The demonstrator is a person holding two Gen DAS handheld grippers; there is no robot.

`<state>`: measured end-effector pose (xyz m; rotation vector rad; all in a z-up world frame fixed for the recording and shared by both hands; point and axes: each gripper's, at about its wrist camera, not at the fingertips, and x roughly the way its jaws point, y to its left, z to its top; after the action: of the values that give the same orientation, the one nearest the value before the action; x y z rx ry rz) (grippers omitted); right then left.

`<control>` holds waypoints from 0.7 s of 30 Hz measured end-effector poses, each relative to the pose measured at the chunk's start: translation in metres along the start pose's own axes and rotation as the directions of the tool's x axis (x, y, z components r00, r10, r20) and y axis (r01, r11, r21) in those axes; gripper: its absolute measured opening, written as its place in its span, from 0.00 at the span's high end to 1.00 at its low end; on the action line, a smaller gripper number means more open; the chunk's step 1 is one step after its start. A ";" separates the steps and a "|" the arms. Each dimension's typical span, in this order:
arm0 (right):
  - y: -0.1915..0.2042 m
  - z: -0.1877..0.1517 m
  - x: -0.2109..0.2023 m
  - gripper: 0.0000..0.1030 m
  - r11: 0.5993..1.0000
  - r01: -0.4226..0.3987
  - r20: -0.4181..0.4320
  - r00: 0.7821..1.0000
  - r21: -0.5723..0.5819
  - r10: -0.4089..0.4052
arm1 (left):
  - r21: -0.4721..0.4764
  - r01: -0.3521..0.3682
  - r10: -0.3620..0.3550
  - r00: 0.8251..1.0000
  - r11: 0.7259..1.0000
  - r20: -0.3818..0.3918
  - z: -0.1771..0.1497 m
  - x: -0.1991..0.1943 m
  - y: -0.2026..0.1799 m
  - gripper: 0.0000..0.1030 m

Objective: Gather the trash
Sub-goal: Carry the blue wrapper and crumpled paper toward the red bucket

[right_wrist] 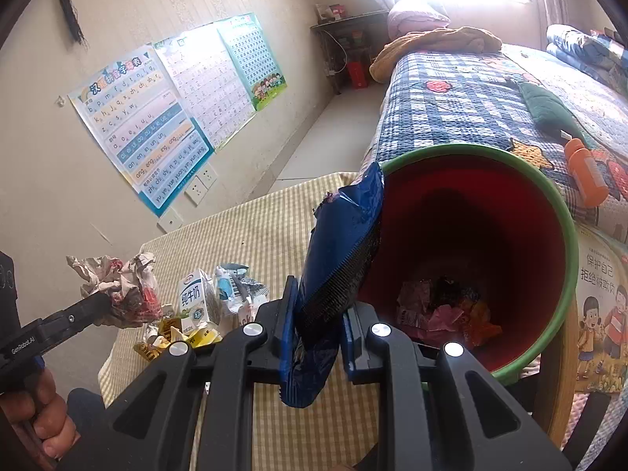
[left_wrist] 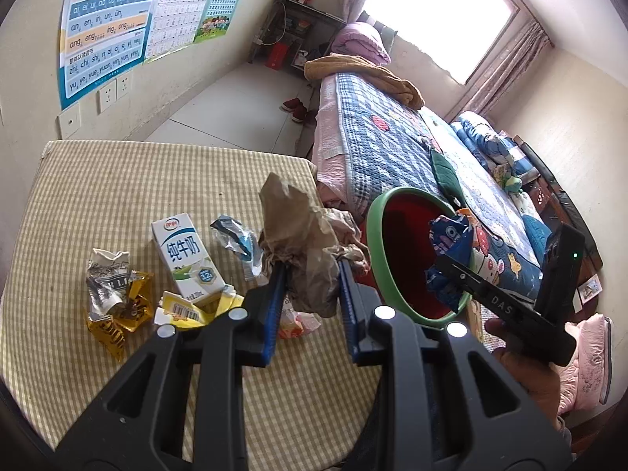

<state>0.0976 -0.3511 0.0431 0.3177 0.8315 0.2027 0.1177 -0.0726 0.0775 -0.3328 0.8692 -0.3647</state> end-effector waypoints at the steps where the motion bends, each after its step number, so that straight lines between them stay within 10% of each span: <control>1: -0.003 0.001 0.000 0.82 1.000 0.001 0.003 1.000 0.006 -0.001 | 0.009 0.006 -0.006 1.000 1.000 -0.001 0.002 0.003 -0.005 0.75; 21: -0.078 0.010 -0.012 0.82 0.992 0.071 0.025 0.997 0.108 -0.075 | 0.083 0.124 -0.117 0.990 0.989 -0.084 0.031 0.081 -0.076 0.75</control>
<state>0.1013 -0.4295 0.0295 0.3894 0.8256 0.0851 0.1773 -0.1719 0.0739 -0.2918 0.9097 -0.5302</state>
